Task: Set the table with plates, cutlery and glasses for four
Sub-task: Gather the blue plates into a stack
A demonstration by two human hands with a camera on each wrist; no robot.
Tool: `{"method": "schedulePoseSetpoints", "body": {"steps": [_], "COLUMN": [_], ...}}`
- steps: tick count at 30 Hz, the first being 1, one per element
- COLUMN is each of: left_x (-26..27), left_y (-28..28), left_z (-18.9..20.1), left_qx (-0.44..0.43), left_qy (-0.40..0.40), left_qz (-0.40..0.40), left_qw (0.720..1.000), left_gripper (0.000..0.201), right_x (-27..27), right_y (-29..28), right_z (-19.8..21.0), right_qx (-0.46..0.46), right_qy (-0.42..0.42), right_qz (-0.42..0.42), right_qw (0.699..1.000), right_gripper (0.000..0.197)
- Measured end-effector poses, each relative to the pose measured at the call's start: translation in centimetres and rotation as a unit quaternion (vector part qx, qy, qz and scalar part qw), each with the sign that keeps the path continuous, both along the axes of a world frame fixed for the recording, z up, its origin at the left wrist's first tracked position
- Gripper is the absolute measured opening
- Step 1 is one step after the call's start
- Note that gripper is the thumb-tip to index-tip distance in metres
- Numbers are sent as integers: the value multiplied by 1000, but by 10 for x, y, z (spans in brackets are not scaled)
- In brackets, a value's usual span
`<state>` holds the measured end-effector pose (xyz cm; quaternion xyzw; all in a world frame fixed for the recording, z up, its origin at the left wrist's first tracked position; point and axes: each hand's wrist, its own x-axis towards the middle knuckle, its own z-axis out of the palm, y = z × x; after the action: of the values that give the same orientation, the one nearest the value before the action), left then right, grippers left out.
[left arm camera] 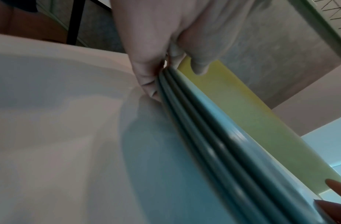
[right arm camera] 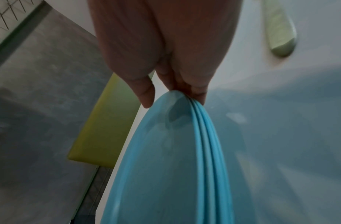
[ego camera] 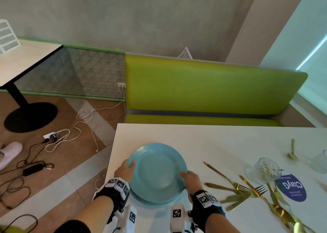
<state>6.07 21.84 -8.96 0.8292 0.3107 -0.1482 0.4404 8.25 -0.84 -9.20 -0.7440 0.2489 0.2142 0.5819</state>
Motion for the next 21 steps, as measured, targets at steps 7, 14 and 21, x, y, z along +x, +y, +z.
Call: {"method": "schedulePoseSetpoints", "body": {"steps": [7,14,21], "left_x": [22,41,54], "left_y": [23,37,41], "left_z": [-1,-11,-10], "left_qx": [20,-18,-43], "left_qy": [9,-2,-9], "left_qz": [11,46,85], "left_qw": [1000,999,995], "left_gripper": [51,49,59], "right_x": [31,56,71], "right_y": [23,41,51], "right_z": [-3,-6,-4], "right_qx": [15,51,67], "right_qy": [-27,-33,-30], "right_qz": [1,-13,-28], "right_qw": [1000,998,997], "right_gripper": [13,13,42]}}
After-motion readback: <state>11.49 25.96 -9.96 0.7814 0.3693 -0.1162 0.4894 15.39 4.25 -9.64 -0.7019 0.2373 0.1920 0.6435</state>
